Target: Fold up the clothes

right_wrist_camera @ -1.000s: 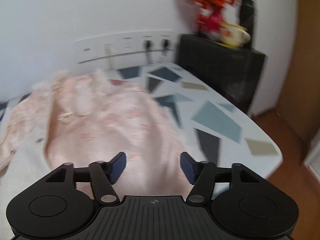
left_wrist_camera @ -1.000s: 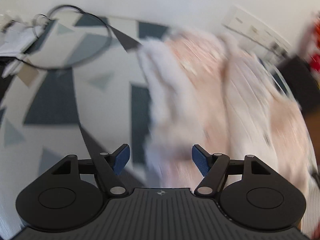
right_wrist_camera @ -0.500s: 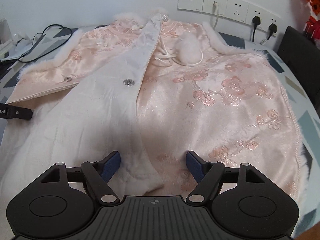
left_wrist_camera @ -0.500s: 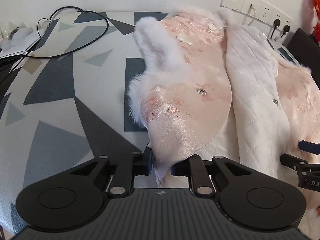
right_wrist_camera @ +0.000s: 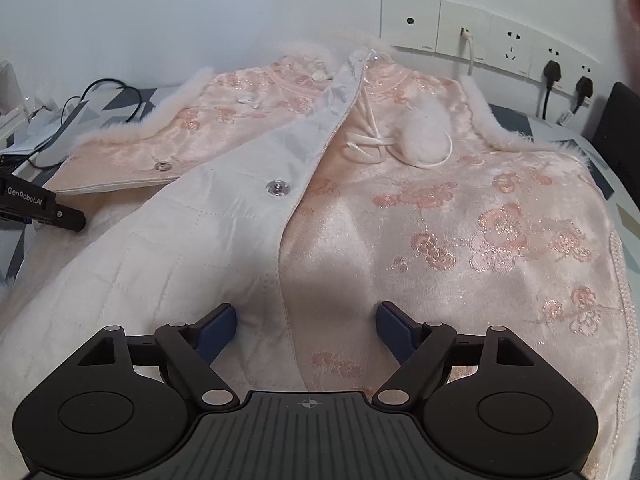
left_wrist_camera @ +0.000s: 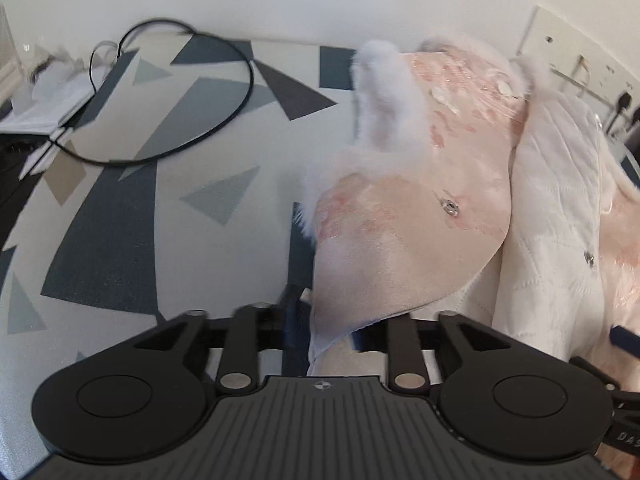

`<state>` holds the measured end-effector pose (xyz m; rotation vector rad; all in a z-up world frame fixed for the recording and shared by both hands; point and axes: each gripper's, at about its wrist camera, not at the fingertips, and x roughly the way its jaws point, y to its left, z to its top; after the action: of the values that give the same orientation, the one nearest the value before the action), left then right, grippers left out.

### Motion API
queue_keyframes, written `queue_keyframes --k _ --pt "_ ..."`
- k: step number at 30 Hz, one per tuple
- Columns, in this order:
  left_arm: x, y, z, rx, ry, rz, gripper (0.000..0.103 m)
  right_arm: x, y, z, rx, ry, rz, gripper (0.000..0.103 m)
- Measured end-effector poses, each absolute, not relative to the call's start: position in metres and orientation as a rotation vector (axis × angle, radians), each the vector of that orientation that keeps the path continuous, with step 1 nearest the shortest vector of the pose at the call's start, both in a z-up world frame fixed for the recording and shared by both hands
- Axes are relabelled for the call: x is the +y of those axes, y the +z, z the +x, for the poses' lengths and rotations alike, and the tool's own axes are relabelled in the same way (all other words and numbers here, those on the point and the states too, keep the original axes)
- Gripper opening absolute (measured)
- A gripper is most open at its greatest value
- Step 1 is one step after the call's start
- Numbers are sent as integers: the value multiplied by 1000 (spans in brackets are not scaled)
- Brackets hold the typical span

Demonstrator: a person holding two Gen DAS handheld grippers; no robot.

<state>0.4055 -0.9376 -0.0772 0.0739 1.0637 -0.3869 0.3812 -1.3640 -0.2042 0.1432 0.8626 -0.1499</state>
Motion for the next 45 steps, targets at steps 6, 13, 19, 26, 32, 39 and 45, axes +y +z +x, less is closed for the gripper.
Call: queue_keyframes --k 6,13,19,26,32,39,45 --pt "-893 -53 383 1055 -444 -8 68 -1392 -183 380 894 -130 315 76" --pt "-844 -17 330 1013 -625 -97 70 -1435 -103 355 731 -146 476 76" --pt "-864 2 265 946 -892 28 78 -1448 -42 349 598 -177 520 76" --pt "-897 -16 212 793 -1060 325 78 -1433 -10 357 611 -195 567 77" --pt "-916 -44 196 706 -965 566 72 -1403 -7 368 653 -184 463 77" --pt "-867 -42 275 951 -772 90 26 -1395 -17 377 727 -231 418 77" --pt "-819 -66 302 1112 -626 -172 32 -1408 -21 402 731 -252 459 76"
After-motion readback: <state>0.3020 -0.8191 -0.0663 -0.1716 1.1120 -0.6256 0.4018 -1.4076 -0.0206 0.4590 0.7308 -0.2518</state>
